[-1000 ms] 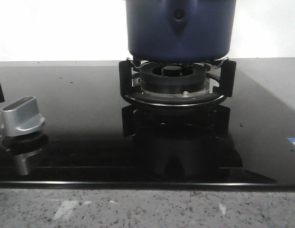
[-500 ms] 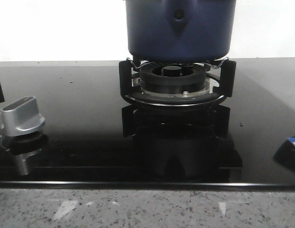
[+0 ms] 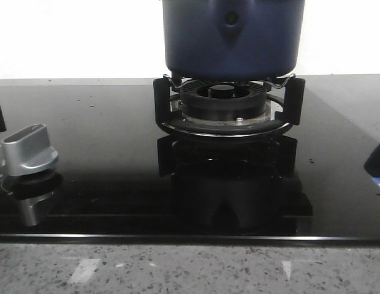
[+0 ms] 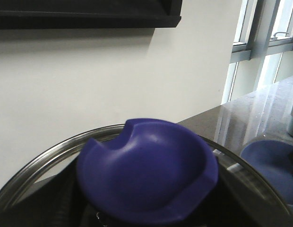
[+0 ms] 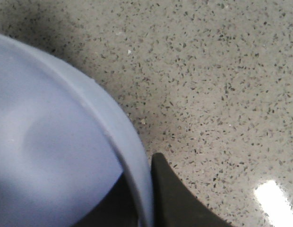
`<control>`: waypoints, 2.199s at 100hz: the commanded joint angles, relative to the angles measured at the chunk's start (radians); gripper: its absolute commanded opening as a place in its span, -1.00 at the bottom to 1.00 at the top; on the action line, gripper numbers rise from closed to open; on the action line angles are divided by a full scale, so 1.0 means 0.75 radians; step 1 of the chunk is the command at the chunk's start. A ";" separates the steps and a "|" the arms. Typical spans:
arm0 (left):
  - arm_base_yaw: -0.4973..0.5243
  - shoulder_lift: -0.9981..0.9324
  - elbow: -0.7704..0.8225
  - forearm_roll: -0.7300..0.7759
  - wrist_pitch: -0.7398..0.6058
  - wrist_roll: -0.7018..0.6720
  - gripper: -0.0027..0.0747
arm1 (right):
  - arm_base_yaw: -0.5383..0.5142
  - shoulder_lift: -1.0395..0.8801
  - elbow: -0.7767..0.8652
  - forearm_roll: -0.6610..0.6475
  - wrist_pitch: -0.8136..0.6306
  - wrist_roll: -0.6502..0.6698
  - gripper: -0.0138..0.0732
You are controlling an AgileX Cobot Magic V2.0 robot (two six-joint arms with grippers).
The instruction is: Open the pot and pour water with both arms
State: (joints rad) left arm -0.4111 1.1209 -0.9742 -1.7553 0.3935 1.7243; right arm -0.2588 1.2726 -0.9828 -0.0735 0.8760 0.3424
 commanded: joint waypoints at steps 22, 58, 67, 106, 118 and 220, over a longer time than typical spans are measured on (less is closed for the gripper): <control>-0.016 0.011 -0.045 -0.058 0.067 -0.010 -0.11 | -0.007 -0.049 -0.029 -0.010 -0.055 0.005 -0.36; -0.016 0.106 -0.045 -0.063 0.123 -0.010 -0.11 | -0.007 -0.233 -0.038 -0.009 -0.138 0.005 0.04; -0.016 0.129 -0.048 -0.076 0.123 0.047 -0.11 | -0.007 -0.342 -0.038 0.002 -0.162 0.005 0.02; -0.020 0.379 -0.269 -0.156 0.340 0.159 -0.11 | 0.257 -0.831 -0.038 0.012 -0.170 -0.059 -0.84; -0.043 0.448 -0.338 -0.156 0.343 0.162 -0.11 | 0.291 -0.929 -0.038 0.012 -0.118 -0.069 -0.84; -0.140 0.760 -0.560 -0.156 0.318 0.246 -0.11 | 0.297 -1.074 -0.035 0.012 -0.041 -0.151 -0.84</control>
State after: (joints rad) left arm -0.5066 1.7250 -1.3538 -1.7786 0.5974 1.9006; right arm -0.0392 0.4589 -0.9828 -0.0551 0.9223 0.2410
